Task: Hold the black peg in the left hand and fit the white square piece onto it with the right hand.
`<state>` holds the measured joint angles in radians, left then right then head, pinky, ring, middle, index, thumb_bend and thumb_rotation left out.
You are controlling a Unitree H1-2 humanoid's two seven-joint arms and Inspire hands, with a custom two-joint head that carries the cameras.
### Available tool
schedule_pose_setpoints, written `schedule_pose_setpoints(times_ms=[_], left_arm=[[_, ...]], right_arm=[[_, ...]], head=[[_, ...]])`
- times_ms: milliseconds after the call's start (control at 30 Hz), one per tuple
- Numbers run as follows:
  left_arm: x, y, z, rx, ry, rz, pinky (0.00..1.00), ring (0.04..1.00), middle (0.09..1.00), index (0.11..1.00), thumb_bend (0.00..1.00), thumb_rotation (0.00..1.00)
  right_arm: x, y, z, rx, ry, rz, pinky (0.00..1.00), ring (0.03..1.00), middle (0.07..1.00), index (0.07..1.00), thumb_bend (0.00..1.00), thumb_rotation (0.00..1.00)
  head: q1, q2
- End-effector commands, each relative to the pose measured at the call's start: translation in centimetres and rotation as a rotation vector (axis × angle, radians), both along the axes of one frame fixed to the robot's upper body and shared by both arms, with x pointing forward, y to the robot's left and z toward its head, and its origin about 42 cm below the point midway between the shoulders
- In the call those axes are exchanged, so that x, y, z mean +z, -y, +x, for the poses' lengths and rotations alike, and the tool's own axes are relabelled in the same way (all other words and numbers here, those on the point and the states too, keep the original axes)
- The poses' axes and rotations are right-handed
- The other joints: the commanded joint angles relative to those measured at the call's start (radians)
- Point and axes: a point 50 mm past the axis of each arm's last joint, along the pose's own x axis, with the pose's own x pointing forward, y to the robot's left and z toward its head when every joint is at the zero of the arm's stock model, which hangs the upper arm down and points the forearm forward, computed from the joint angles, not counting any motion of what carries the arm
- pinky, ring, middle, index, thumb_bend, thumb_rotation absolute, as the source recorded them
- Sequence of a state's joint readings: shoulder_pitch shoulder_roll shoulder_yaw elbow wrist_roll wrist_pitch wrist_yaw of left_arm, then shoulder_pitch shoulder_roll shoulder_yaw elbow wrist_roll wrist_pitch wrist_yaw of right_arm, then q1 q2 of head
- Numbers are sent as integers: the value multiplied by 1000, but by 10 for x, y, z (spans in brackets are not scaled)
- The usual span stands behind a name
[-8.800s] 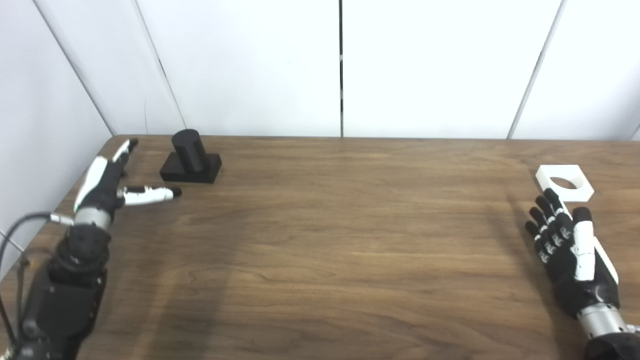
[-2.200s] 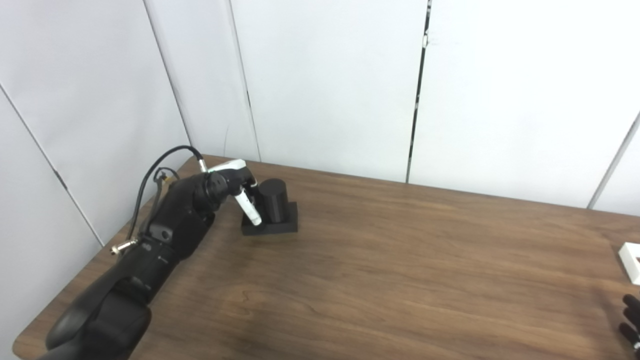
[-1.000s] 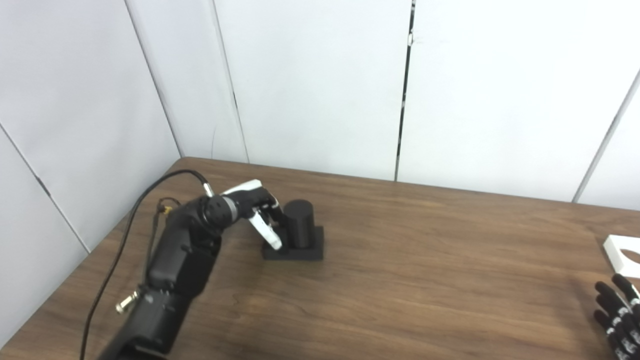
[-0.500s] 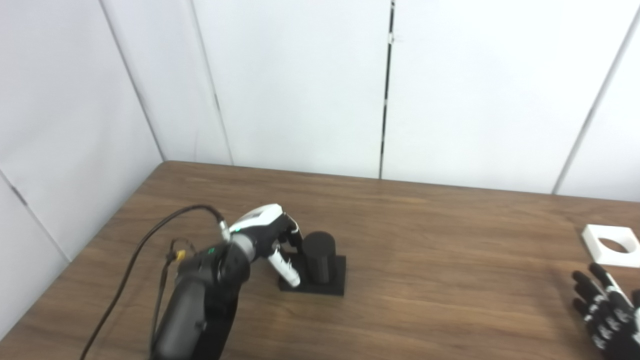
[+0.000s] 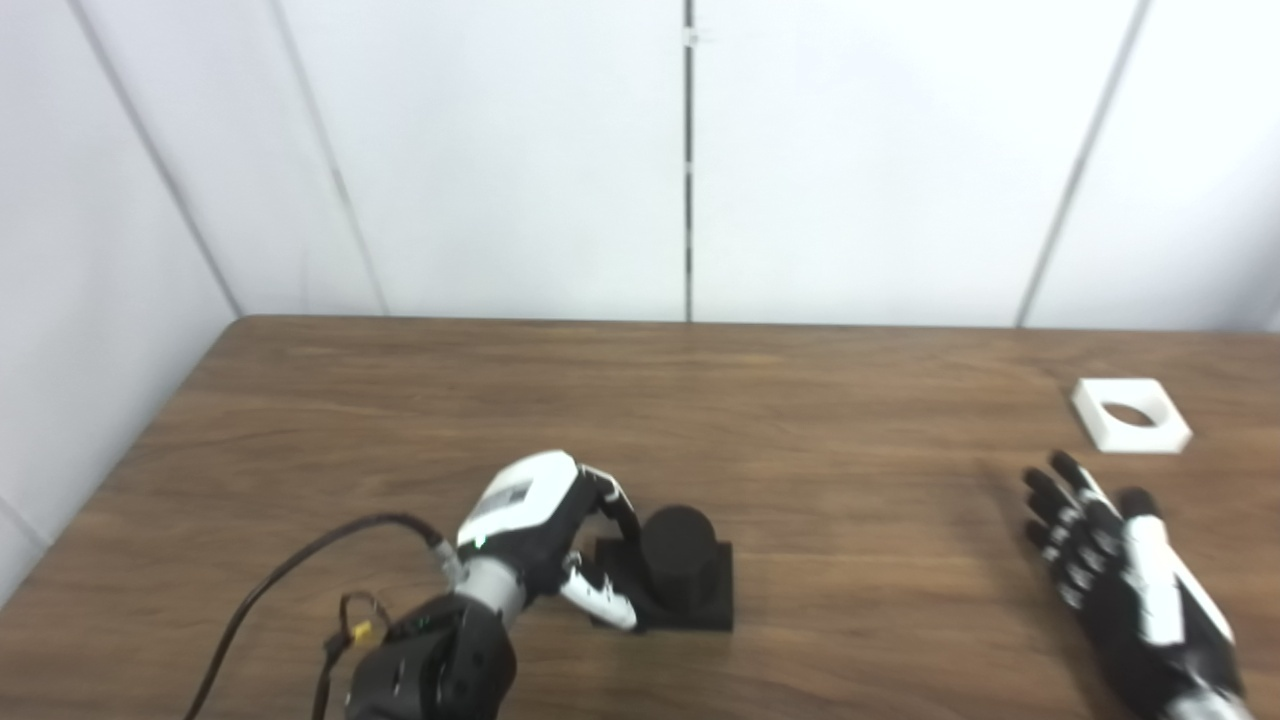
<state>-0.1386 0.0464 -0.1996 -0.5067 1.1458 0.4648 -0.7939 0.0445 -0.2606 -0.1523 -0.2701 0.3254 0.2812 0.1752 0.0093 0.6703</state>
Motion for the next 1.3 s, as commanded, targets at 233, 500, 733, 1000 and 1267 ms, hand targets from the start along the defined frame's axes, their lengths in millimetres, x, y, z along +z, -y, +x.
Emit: schedule_pose_setpoints(times_ms=[233, 500, 733, 1000, 1267], left_arm=[[-5, 17, -8, -57, -120, 19, 650, 780, 752, 482, 522, 46], [-19, 26, -11, -88, -224, 51, 645, 680, 661, 483, 521, 45], [-29, 26, -11, -46, -243, 76, 697, 750, 721, 484, 521, 46], [-29, 21, -9, -20, -237, 70, 736, 774, 742, 484, 521, 48], [-29, 18, -11, -2, -241, 63, 720, 778, 750, 483, 521, 48]], right_arm=[[18, -10, 1, 1, 60, 4, 1000, 1000, 972, 1000, 580, 1000], [17, -20, 3, 6, 75, 24, 1000, 1000, 969, 1000, 566, 1000], [15, -16, 1, -1, 68, 24, 1000, 1000, 972, 1000, 585, 1000], [19, -9, 4, -15, 73, 30, 1000, 1000, 969, 1000, 580, 1000], [25, -2, 7, -19, 79, 20, 1000, 1000, 966, 1000, 573, 1000]], head=[[-37, 22], [-61, 33], [-50, 32], [-49, 28], [-51, 22]])
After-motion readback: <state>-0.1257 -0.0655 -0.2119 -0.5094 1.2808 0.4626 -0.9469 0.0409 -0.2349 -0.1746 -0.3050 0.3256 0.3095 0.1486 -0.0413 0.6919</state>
